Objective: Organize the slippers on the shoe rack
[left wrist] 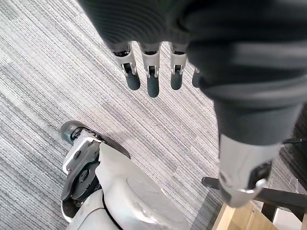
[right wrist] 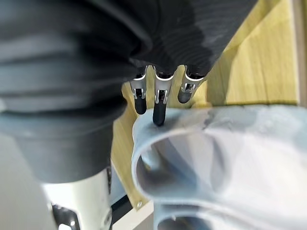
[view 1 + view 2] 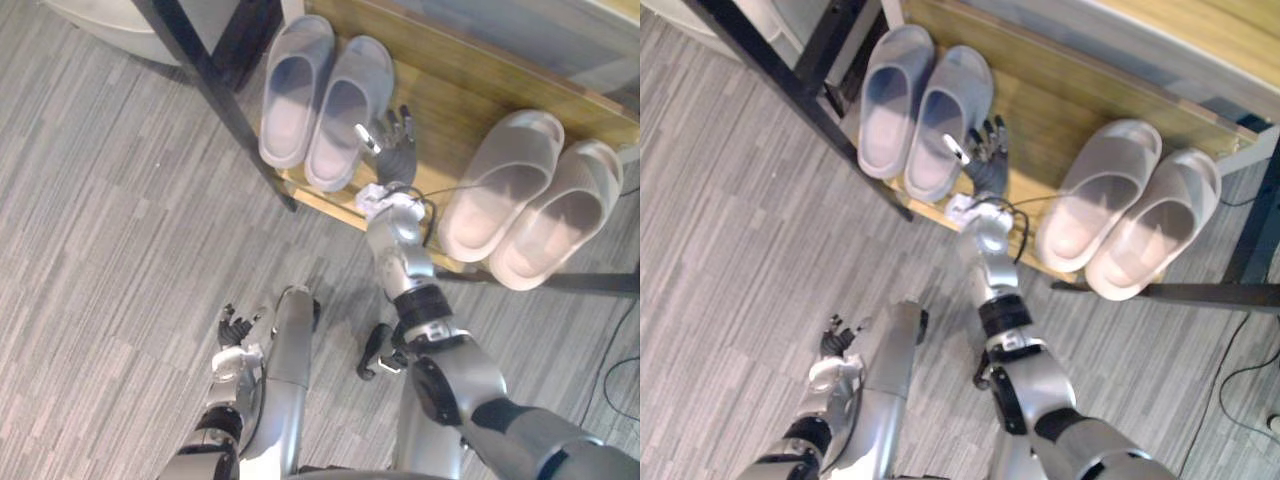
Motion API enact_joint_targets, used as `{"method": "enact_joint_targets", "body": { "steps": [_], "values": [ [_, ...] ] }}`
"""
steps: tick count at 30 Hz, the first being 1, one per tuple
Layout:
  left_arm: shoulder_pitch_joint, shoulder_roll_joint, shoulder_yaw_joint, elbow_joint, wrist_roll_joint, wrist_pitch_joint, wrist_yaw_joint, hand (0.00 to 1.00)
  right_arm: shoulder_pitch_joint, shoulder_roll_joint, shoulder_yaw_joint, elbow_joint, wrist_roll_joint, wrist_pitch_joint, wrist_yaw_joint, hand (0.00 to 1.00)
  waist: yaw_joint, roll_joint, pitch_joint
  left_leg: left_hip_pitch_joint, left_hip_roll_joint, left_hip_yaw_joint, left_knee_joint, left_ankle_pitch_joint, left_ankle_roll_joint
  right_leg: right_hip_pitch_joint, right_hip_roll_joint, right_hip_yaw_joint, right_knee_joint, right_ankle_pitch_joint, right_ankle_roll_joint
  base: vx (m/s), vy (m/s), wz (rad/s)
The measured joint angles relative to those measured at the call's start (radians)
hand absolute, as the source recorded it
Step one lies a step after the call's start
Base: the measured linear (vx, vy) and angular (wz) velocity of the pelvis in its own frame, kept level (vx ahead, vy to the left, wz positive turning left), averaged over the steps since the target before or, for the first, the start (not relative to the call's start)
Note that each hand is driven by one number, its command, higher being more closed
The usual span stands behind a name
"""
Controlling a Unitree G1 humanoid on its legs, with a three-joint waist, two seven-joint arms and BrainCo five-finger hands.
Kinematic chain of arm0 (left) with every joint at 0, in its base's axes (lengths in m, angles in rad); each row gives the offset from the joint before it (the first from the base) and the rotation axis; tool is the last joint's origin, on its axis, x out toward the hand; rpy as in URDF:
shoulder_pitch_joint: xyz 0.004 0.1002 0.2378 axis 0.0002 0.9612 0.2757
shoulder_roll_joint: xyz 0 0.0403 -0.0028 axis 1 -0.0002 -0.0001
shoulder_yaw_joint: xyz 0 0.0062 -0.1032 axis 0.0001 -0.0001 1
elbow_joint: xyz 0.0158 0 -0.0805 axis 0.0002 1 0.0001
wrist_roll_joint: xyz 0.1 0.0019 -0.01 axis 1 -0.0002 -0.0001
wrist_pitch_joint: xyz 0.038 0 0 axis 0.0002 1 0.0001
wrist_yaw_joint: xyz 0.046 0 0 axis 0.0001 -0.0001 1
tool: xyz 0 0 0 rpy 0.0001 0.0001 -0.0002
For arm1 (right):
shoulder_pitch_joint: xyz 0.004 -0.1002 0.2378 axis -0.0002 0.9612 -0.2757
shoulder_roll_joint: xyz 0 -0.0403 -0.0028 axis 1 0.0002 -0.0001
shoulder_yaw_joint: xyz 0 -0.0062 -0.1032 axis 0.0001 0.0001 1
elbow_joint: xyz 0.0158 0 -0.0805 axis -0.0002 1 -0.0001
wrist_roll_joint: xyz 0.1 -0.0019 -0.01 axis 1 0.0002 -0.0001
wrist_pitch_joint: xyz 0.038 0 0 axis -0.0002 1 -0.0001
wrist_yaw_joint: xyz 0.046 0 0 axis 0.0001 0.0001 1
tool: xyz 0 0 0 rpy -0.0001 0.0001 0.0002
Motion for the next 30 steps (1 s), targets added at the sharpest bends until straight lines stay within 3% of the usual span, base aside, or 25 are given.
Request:
{"method": "enact_joint_targets", "body": {
  "steps": [5, 8, 12, 19, 20, 25, 30],
  "values": [
    [0.013, 0.002, 0.023, 0.004, 0.000, 0.002, -0.015, 0.00, 0.074, -0.051, 0.070, -0.016, -0.030, 0.010, 0.028, 0.00, -0.009, -0.006, 0.019, 0.095, 0.019, 0.009, -0.059, 0.009, 0.004, 0.089, 0.015, -0.004, -0.065, 0.019, 0.000, 0.04, -0.028, -0.08],
    [0.039, 0.004, 0.034, 0.006, 0.002, 0.002, -0.022, 0.00, 0.184, -0.058, 0.123, -0.107, -0.105, 0.024, 0.048, 0.00, -0.024, -0.009, 0.022, 0.194, 0.036, 0.029, -0.146, 0.032, 0.014, 0.179, 0.023, -0.005, -0.151, 0.047, 0.008, 0.06, -0.039, -0.13],
    [0.080, 0.003, 0.009, 0.006, 0.029, 0.000, -0.055, 0.00, 0.414, -0.076, 0.209, -0.261, -0.208, 0.033, 0.103, 0.00, -0.046, -0.015, 0.014, 0.404, 0.083, 0.100, -0.344, 0.087, 0.044, 0.376, 0.045, -0.005, -0.356, 0.128, 0.008, 0.08, 0.033, -0.22],
    [0.166, 0.015, -0.128, 0.029, 0.091, 0.013, -0.103, 0.00, 0.796, -0.070, 0.272, -0.359, -0.347, 0.056, 0.196, 0.00, -0.080, -0.050, -0.099, 0.681, 0.103, 0.192, -0.638, 0.175, 0.080, 0.630, 0.058, -0.003, -0.664, 0.244, 0.039, 0.13, 0.094, -0.17],
    [0.189, 0.011, -0.171, 0.041, 0.104, 0.021, -0.119, 0.00, 0.869, -0.070, 0.273, -0.370, -0.382, 0.056, 0.217, 0.00, -0.095, -0.057, -0.140, 0.742, 0.102, 0.212, -0.710, 0.198, 0.086, 0.682, 0.059, -0.001, -0.732, 0.270, 0.047, 0.11, 0.069, -0.16],
    [0.230, -0.011, -0.219, 0.083, 0.139, 0.035, -0.142, 0.00, 1.006, -0.070, 0.252, -0.300, -0.465, 0.066, 0.248, 0.00, -0.118, -0.060, -0.213, 0.888, 0.092, 0.241, -0.895, 0.272, 0.091, 0.795, 0.062, 0.000, -0.876, 0.330, 0.063, 0.09, 0.041, -0.13],
    [0.248, -0.006, -0.279, 0.117, 0.160, 0.047, -0.160, 0.00, 1.028, -0.071, 0.146, -0.003, -0.497, 0.079, 0.253, 0.00, -0.145, -0.028, -0.251, 1.008, 0.100, 0.253, -1.066, 0.351, 0.092, 0.886, 0.091, 0.009, -1.013, 0.401, 0.065, 0.00, 0.017, -0.10]
  ]
}}
